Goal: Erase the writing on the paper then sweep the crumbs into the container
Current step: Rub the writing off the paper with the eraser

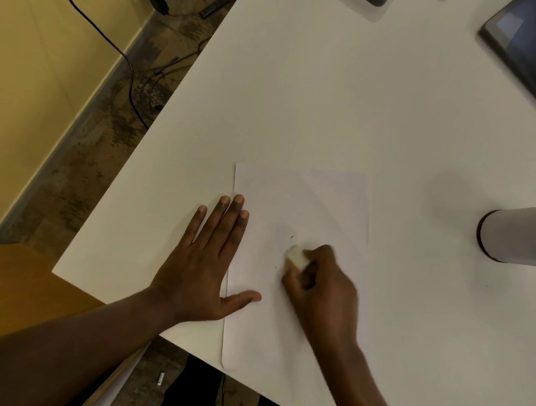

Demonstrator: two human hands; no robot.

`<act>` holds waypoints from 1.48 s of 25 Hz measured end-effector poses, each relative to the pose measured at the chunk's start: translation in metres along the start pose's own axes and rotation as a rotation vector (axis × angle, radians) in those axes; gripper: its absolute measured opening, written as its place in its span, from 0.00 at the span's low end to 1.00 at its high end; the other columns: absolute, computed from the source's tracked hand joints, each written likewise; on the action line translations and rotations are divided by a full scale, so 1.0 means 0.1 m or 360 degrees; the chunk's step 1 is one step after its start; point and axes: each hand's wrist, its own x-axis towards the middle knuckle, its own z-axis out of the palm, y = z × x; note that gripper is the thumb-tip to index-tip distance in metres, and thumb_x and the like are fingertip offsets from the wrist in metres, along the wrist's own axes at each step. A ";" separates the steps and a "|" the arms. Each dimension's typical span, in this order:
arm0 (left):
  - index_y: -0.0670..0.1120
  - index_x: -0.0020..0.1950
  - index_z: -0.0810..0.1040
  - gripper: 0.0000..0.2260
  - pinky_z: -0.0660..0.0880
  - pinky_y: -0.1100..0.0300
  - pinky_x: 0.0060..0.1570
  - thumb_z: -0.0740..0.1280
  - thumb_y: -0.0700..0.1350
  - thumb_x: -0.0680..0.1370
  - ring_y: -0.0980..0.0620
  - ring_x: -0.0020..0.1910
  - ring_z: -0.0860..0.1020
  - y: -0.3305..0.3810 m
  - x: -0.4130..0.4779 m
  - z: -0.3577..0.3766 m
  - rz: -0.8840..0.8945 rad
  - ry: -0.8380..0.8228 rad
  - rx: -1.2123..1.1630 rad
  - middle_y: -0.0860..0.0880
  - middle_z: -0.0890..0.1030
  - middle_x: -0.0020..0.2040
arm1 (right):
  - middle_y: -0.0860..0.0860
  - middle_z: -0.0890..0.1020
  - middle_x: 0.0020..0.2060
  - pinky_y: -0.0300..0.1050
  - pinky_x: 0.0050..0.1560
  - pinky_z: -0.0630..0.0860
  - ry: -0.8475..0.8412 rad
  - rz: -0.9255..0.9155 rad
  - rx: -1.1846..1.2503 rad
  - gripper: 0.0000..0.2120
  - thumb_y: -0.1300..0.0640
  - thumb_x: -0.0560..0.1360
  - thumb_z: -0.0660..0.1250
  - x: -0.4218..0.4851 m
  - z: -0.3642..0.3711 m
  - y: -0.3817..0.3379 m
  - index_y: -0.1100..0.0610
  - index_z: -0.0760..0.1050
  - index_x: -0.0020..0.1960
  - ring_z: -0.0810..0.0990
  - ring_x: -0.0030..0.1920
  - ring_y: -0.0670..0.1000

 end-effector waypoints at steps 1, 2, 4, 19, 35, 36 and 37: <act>0.37 0.85 0.49 0.54 0.55 0.35 0.82 0.55 0.77 0.76 0.38 0.87 0.46 0.00 0.00 -0.01 -0.0004 0.0001 0.0001 0.37 0.47 0.87 | 0.45 0.76 0.31 0.35 0.30 0.66 0.0058 0.0108 0.0033 0.12 0.52 0.75 0.73 0.04 -0.03 0.03 0.52 0.71 0.50 0.75 0.29 0.45; 0.37 0.85 0.49 0.54 0.55 0.35 0.82 0.55 0.77 0.76 0.38 0.87 0.46 0.00 0.00 -0.01 -0.0003 0.0003 0.0000 0.37 0.47 0.87 | 0.44 0.76 0.31 0.33 0.30 0.65 0.0055 0.0122 0.0054 0.12 0.53 0.75 0.73 0.03 -0.03 0.01 0.53 0.71 0.50 0.75 0.29 0.45; 0.37 0.85 0.49 0.53 0.55 0.34 0.82 0.54 0.77 0.77 0.38 0.87 0.46 0.00 -0.01 0.00 0.0003 -0.0004 -0.0005 0.37 0.47 0.87 | 0.43 0.75 0.31 0.30 0.30 0.64 -0.0069 -0.0099 0.0016 0.11 0.51 0.75 0.72 -0.11 0.11 -0.16 0.53 0.72 0.51 0.73 0.28 0.44; 0.37 0.85 0.49 0.53 0.54 0.36 0.82 0.55 0.77 0.77 0.38 0.86 0.47 0.01 -0.01 0.00 0.0000 0.0000 0.0049 0.38 0.47 0.87 | 0.44 0.75 0.29 0.37 0.32 0.68 0.0102 0.0251 0.0249 0.11 0.52 0.74 0.73 0.20 -0.03 -0.06 0.53 0.72 0.50 0.74 0.29 0.43; 0.37 0.85 0.50 0.53 0.53 0.36 0.82 0.55 0.77 0.77 0.38 0.86 0.48 0.01 -0.01 0.02 0.0005 0.0001 0.0060 0.38 0.47 0.87 | 0.44 0.75 0.30 0.36 0.30 0.67 0.0190 0.0209 0.0174 0.11 0.53 0.74 0.72 0.38 -0.04 -0.09 0.53 0.72 0.51 0.75 0.30 0.42; 0.37 0.85 0.50 0.53 0.53 0.37 0.82 0.55 0.77 0.77 0.38 0.87 0.48 0.01 -0.01 0.02 0.0002 0.0003 0.0060 0.38 0.48 0.87 | 0.44 0.75 0.31 0.35 0.31 0.69 0.0126 0.0059 0.0164 0.10 0.53 0.75 0.72 0.35 0.02 -0.19 0.53 0.72 0.52 0.75 0.30 0.43; 0.37 0.85 0.50 0.53 0.53 0.37 0.82 0.55 0.77 0.77 0.38 0.87 0.48 0.01 -0.01 0.02 0.0001 0.0006 0.0061 0.38 0.48 0.87 | 0.44 0.76 0.32 0.37 0.32 0.72 0.0057 -0.0049 0.0149 0.10 0.52 0.76 0.71 0.35 0.06 -0.27 0.53 0.73 0.52 0.75 0.30 0.43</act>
